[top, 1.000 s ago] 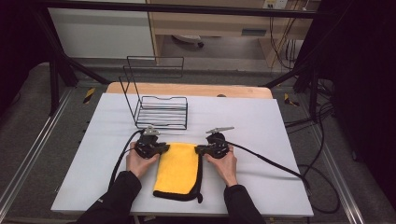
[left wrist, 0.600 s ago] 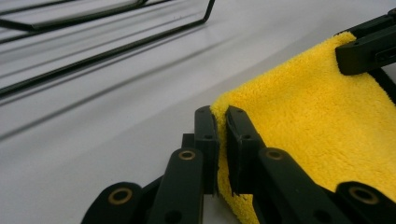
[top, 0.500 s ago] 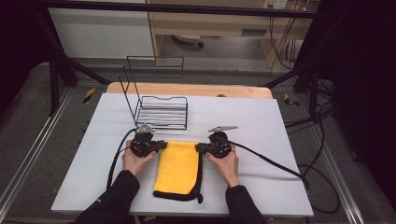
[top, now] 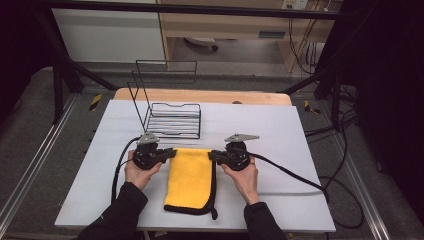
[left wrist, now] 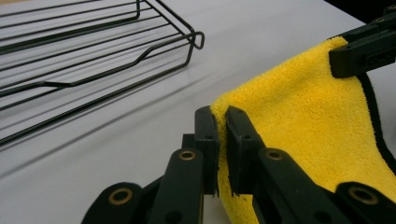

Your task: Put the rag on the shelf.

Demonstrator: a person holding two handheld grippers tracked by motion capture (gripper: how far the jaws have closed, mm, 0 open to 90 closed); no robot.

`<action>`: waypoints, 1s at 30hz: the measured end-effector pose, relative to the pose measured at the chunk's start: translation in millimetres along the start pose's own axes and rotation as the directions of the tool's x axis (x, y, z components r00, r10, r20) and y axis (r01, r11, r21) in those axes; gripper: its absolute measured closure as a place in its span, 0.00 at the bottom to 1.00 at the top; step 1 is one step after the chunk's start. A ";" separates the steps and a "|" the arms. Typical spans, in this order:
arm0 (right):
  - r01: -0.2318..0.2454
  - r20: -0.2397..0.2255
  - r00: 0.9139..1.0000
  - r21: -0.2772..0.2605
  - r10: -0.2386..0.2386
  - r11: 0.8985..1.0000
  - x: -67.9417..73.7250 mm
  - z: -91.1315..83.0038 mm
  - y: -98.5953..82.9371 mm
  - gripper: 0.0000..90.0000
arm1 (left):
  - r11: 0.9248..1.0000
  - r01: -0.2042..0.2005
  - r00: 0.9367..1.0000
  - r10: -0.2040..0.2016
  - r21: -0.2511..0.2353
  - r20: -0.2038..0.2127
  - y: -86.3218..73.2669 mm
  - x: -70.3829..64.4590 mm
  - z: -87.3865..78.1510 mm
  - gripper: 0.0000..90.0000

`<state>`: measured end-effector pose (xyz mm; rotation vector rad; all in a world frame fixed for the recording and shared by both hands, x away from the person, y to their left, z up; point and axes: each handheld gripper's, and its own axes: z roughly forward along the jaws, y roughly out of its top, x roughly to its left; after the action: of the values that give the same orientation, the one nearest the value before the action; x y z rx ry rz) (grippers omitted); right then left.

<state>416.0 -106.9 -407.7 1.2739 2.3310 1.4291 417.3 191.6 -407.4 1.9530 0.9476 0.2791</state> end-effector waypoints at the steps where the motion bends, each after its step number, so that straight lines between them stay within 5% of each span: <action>1: 0.003 -0.003 1.000 -0.006 -0.003 1.000 1.1 -1.8 0.6 0.88 | 1.000 -0.003 1.000 0.003 -0.006 0.000 0.7 -1.0 -2.1 0.93; 16: 0.090 0.011 0.996 -0.096 -0.089 0.991 22.1 -25.1 12.8 0.88 | 0.995 -0.035 0.999 0.034 -0.092 -0.004 12.0 -12.9 -30.3 0.93; 30: 0.167 0.032 0.986 -0.184 -0.164 0.969 40.9 -48.6 29.5 0.88 | 0.981 -0.065 0.998 0.063 -0.184 -0.014 27.0 -24.6 -56.8 0.93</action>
<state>383.4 -104.9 -345.7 1.0129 2.1738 1.5327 384.0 202.7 -349.7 1.8151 0.8344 0.3974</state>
